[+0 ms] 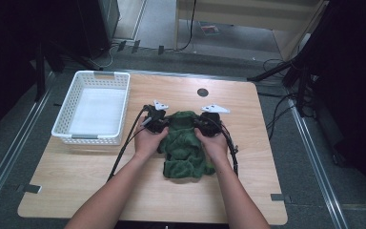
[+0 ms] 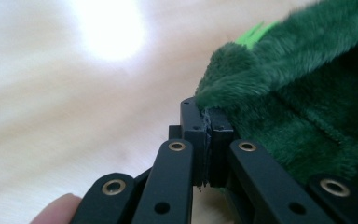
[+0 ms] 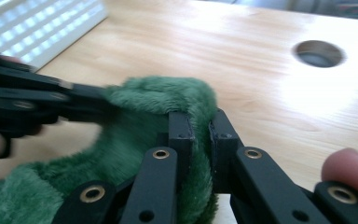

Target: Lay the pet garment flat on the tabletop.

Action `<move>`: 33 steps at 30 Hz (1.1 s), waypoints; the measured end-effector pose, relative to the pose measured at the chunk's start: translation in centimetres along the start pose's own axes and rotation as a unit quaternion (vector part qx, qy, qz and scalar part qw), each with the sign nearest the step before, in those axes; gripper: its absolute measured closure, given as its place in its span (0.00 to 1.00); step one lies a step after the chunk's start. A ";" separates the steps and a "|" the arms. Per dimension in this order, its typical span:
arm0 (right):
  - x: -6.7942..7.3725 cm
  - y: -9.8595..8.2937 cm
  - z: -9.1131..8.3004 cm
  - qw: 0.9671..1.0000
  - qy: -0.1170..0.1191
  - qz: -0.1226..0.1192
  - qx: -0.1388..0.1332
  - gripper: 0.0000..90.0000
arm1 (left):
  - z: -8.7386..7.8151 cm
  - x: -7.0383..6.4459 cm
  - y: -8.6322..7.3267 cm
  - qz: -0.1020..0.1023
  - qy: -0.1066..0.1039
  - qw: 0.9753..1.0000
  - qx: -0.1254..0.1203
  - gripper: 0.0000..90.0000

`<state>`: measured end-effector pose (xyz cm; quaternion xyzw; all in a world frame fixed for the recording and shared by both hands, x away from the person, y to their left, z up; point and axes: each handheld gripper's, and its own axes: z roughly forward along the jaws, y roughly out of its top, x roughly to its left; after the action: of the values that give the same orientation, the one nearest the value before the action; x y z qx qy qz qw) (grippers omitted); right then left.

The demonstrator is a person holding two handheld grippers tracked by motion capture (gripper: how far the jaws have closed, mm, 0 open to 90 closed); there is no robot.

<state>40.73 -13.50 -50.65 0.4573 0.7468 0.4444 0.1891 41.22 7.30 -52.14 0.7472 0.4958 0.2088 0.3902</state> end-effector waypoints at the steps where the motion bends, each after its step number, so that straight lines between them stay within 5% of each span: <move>1: -0.3 -0.2 0.3 1.000 -0.012 0.003 0.005 0.93 | 0.1 0.0 0.1 0.001 0.015 1.000 -0.008 1.00; 5: -0.9 -1.4 2.4 0.998 -0.046 -0.008 0.049 0.87 | 1.5 -0.4 0.1 0.022 0.044 0.999 0.010 1.00; 8: -1.9 -2.1 3.0 0.996 -0.054 0.024 0.070 0.81 | 2.6 -0.1 -0.6 0.021 0.031 0.999 0.038 1.00; 11: -2.5 -2.2 2.6 0.996 -0.048 0.025 0.071 0.72 | 2.4 0.1 -0.5 0.020 0.013 0.999 0.031 0.96; 14: -3.4 -2.1 1.6 0.997 -0.023 0.042 0.055 0.56 | 1.6 1.2 -0.3 -0.041 -0.023 0.999 0.020 0.69; 16: -4.0 -1.8 0.2 0.997 0.012 0.067 0.025 0.51 | 0.5 2.2 -0.2 -0.086 -0.054 0.995 0.003 0.56; 21: -3.9 -0.9 -4.1 0.996 0.044 0.068 -0.033 0.42 | -2.2 2.7 -0.6 -0.099 -0.089 0.991 -0.025 0.43; 23: -3.4 -0.9 -5.0 0.998 0.035 0.050 -0.025 0.42 | -2.6 2.1 -1.1 -0.097 -0.097 0.990 -0.012 0.44; 27: -1.2 -2.0 -6.5 0.995 0.095 0.040 -0.014 0.40 | -2.7 0.8 -2.4 -0.076 -0.118 0.990 0.022 0.45; 29: 0.4 -3.0 -6.5 0.994 0.103 0.010 0.027 0.40 | -2.7 0.5 -2.8 -0.070 -0.121 0.990 0.026 0.42; 30: 0.4 -3.0 -6.5 0.994 0.103 0.010 0.027 0.40 | -2.7 0.3 -3.1 -0.058 -0.118 0.991 0.031 0.42; 31: 1.2 -4.1 -6.1 0.993 0.101 0.004 0.064 0.50 | -2.6 0.1 -3.6 -0.057 -0.117 0.991 0.044 0.42; 33: 1.1 -4.7 -5.9 0.993 0.088 0.000 0.076 0.67 | -2.4 0.1 -3.9 -0.063 -0.129 0.988 0.052 0.44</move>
<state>33.71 -16.32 -51.30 0.4298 0.7921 0.4245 0.0874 37.28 9.09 -53.76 0.7541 0.4977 0.0595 0.4244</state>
